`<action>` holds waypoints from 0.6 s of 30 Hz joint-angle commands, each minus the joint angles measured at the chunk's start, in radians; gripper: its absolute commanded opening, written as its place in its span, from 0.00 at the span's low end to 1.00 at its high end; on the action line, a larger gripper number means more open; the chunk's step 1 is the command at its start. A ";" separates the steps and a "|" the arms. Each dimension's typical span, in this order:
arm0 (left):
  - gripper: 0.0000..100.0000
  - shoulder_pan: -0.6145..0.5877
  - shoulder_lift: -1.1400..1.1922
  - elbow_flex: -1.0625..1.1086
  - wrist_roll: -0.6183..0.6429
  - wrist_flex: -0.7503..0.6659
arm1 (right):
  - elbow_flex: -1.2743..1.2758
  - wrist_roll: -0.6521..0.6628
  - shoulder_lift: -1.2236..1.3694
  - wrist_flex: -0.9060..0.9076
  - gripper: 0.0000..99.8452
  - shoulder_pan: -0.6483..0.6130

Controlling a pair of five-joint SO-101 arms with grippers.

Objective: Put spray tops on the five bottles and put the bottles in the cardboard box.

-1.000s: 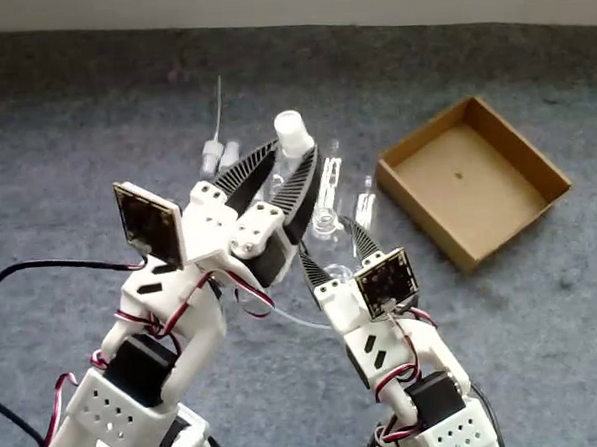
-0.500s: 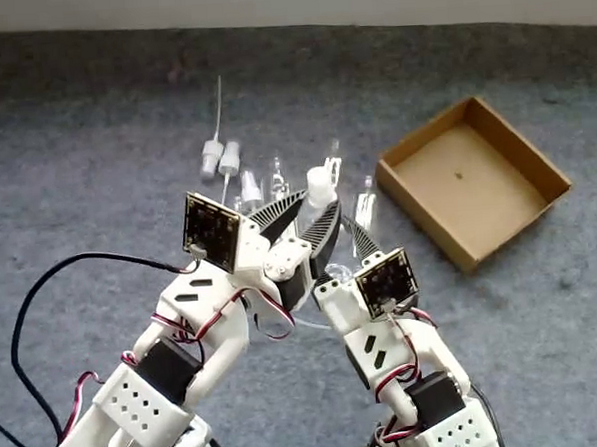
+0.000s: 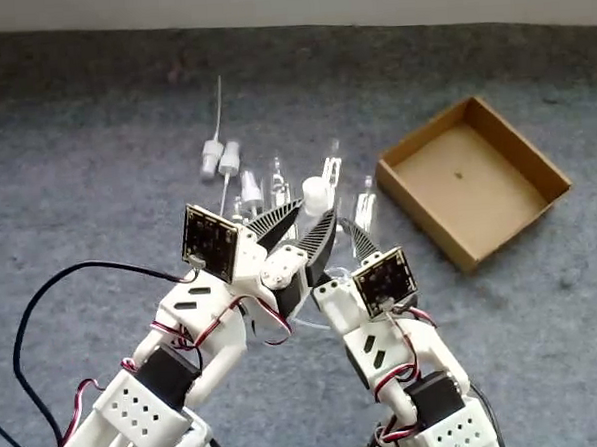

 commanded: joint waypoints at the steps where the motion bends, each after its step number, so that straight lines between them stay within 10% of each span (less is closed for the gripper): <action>1: 0.00 0.027 -0.001 0.005 0.006 -0.003 | 0.170 -0.012 -0.018 -0.001 0.07 -0.002; 18: 0.00 0.070 -0.002 0.005 -0.147 0.002 | 0.170 -0.009 -0.018 0.001 0.07 -0.002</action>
